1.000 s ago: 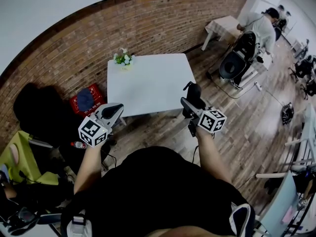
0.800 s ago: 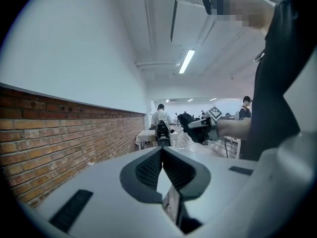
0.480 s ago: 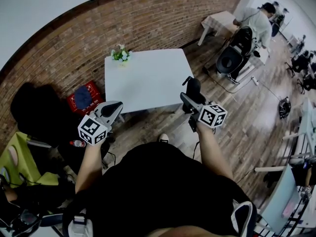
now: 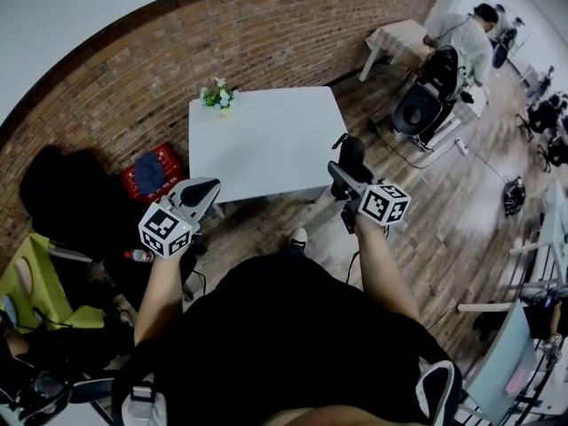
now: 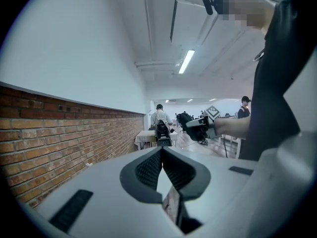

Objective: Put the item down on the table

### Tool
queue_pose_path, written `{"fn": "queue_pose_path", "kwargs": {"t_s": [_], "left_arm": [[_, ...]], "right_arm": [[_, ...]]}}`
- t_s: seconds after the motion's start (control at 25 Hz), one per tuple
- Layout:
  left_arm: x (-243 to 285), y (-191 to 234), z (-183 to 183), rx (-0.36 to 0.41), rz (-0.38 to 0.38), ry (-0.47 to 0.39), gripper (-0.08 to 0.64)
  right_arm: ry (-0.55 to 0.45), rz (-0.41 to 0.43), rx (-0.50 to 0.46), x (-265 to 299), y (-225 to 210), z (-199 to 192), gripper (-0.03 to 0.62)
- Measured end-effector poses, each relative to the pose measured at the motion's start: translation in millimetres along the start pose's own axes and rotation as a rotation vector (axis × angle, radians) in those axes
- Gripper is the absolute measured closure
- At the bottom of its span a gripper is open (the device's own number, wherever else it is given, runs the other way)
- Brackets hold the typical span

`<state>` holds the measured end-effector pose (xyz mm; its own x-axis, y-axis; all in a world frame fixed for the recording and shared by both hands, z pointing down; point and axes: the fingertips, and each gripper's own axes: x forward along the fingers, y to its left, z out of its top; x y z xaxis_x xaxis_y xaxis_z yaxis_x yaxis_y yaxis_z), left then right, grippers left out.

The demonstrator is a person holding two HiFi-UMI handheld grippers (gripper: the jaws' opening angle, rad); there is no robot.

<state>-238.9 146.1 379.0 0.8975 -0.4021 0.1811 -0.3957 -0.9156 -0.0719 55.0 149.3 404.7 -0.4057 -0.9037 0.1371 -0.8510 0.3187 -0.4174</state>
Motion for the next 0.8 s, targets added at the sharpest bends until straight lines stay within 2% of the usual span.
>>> {"fn": "queue_pose_path", "kwargs": {"t_s": [0.24, 0.8], "left_arm": [[16, 3, -1, 0.002, 0.014, 0.018, 0.549], [67, 35, 3, -0.012, 0.052, 0.028, 0.549]], "right_arm": [[0.006, 0.018, 0.031, 7, -22, 3, 0.242], [0.024, 0.059, 0.021, 50, -71, 32, 0.242]]}}
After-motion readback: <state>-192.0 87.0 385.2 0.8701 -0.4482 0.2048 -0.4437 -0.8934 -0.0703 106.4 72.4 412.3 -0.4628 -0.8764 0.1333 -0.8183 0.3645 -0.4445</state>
